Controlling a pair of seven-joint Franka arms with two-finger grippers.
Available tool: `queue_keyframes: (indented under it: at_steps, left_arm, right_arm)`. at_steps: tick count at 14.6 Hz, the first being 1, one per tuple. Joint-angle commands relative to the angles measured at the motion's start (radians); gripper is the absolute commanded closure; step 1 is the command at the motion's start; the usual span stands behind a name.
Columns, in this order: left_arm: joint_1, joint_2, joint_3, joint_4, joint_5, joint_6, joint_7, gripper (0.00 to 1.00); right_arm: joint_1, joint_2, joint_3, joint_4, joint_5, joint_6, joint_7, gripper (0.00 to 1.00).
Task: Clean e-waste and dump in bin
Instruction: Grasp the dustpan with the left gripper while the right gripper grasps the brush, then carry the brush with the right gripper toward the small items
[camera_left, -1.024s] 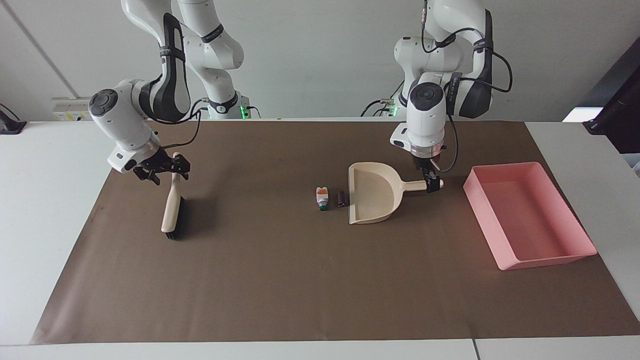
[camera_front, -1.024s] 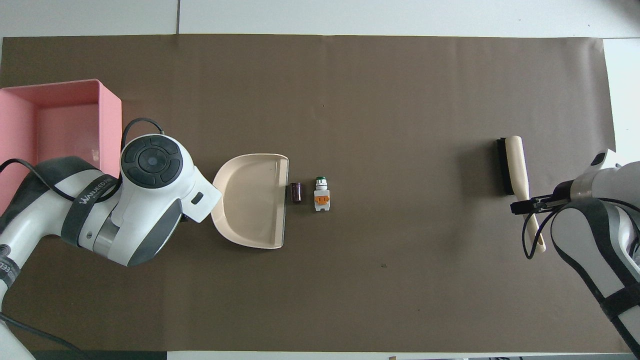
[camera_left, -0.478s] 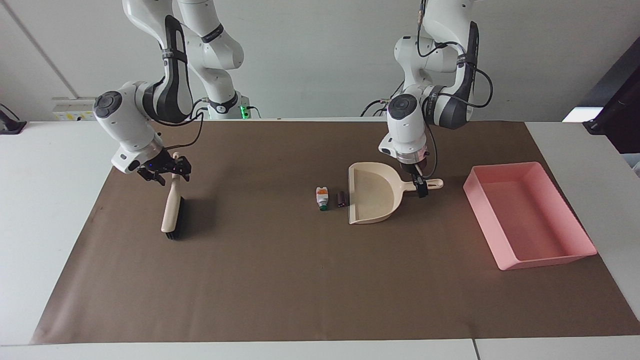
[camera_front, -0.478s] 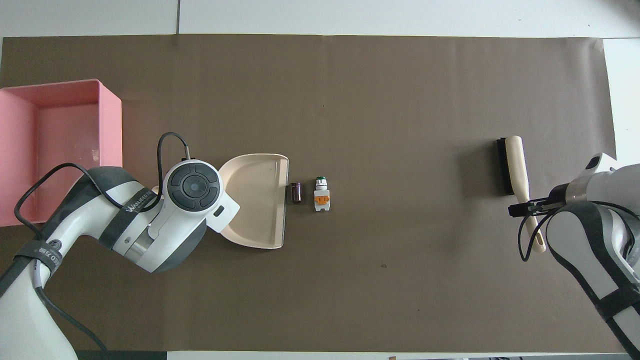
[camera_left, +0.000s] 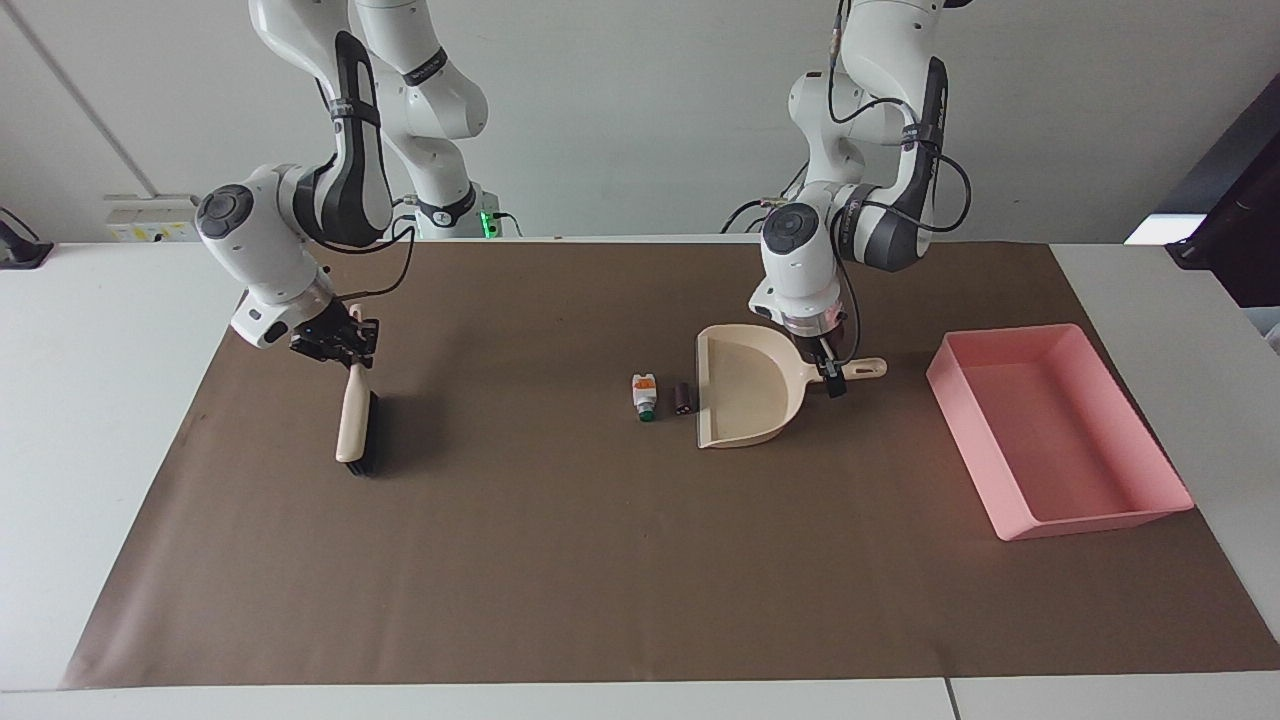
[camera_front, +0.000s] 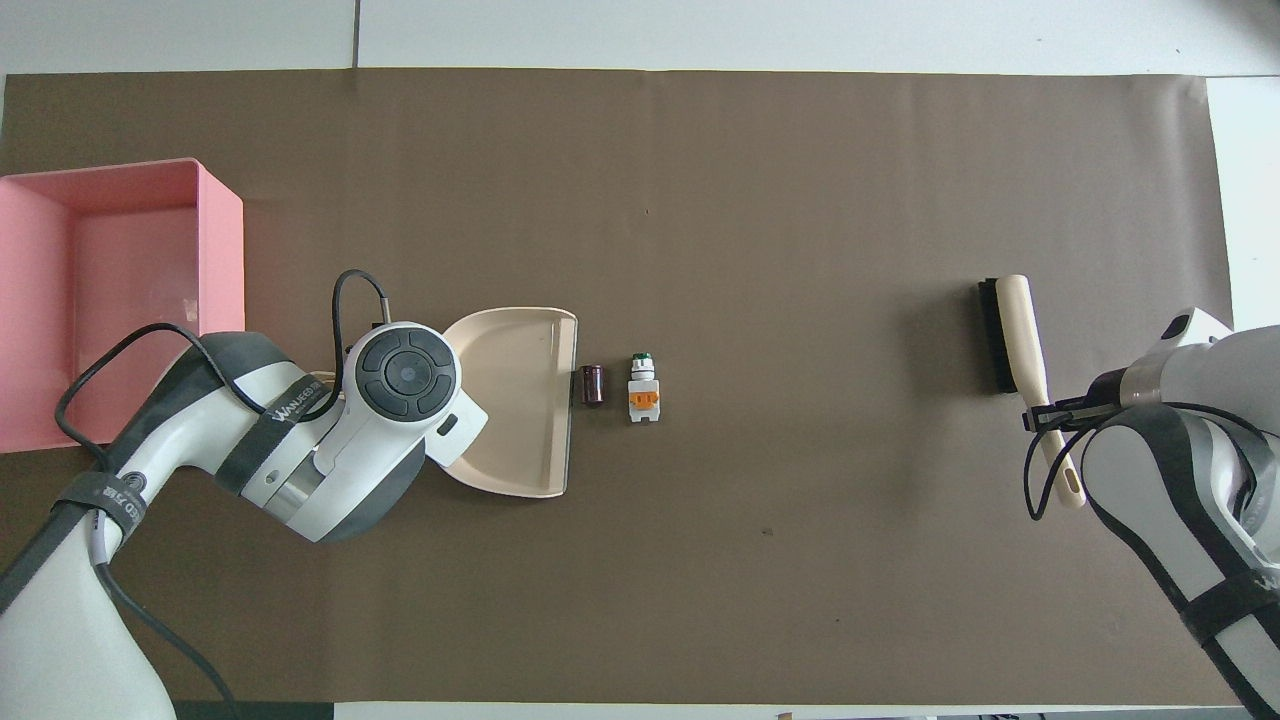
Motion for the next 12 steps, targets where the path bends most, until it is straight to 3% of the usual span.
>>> queue_keyframes:
  at_steps: [1,4,8,10,12]
  left_arm:
    - [-0.022,-0.025,0.009,0.001,0.023,-0.036,-0.019,0.35]
    - [-0.025,-0.025,0.009,0.001,0.023,-0.048,-0.011,0.61]
    - [-0.036,-0.028,0.011,0.006,0.023,-0.063,0.013,0.80]
    - [-0.022,-0.025,0.011,0.061,0.023,-0.115,0.143,0.96]
    - [-0.015,-0.016,0.021,0.111,0.023,-0.129,0.272,1.00]
  right_arm:
    - [0.003,-0.018,0.008,0.029,0.003,-0.067,0.038,1.00]
    - [0.054,-0.020,0.030,0.135,-0.009,-0.207,0.116,1.00]
    - [0.190,-0.020,0.030,0.212,-0.083,-0.350,0.284,1.00]
    - [0.264,-0.023,0.030,0.210,-0.095,-0.358,0.329,1.00]
    - [0.333,-0.026,0.030,0.203,-0.117,-0.347,0.422,1.00]
